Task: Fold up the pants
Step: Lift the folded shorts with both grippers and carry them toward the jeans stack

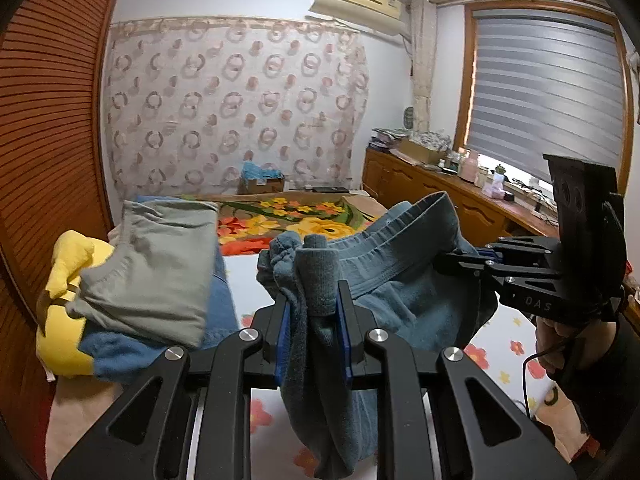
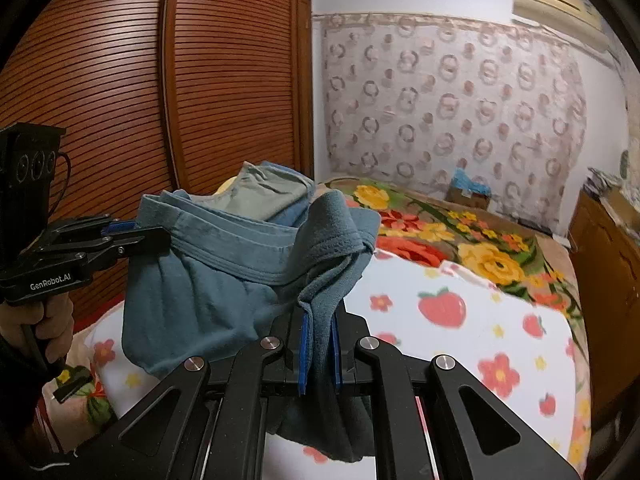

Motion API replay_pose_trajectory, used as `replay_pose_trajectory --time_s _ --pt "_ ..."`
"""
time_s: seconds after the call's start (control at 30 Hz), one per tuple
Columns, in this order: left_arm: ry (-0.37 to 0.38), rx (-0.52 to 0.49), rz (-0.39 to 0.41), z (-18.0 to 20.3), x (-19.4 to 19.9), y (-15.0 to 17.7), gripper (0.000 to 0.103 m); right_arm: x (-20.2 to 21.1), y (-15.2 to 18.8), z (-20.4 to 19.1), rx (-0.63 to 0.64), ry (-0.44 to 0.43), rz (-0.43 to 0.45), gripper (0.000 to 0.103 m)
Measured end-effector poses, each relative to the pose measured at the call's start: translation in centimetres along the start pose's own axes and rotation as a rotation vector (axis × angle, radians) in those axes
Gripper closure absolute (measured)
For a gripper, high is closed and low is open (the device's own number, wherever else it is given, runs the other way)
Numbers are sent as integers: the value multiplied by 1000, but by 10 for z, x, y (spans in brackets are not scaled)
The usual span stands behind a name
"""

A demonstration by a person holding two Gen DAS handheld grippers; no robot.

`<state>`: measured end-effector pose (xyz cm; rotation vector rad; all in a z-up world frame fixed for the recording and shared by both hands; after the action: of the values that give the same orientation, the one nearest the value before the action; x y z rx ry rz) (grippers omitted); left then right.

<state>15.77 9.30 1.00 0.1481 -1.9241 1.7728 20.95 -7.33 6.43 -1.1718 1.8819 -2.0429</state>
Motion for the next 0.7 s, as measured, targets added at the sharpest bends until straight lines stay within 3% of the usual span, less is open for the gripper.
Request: replay_pose_trajectory --time_s 0.4,0.7 --pt "-91 20 52 -53 2 -18 82 -58 -50 -3 126 -40 -10 94" --pt "-138 48 77 -80 -3 -23 82 -94 -72 -1 151 -77 21 94"
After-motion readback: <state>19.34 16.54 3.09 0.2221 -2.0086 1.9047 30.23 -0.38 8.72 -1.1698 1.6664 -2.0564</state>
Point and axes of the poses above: each gripper's, at about its wrist camera, not at the fingertips, and x roughly against the way its jaws point, z to its right, y to its underside, the point moved 2 cm from there along -x, roughly the way its jaws point, and after that the axes turned 8 degrees about -x, right-handed, at the moved point
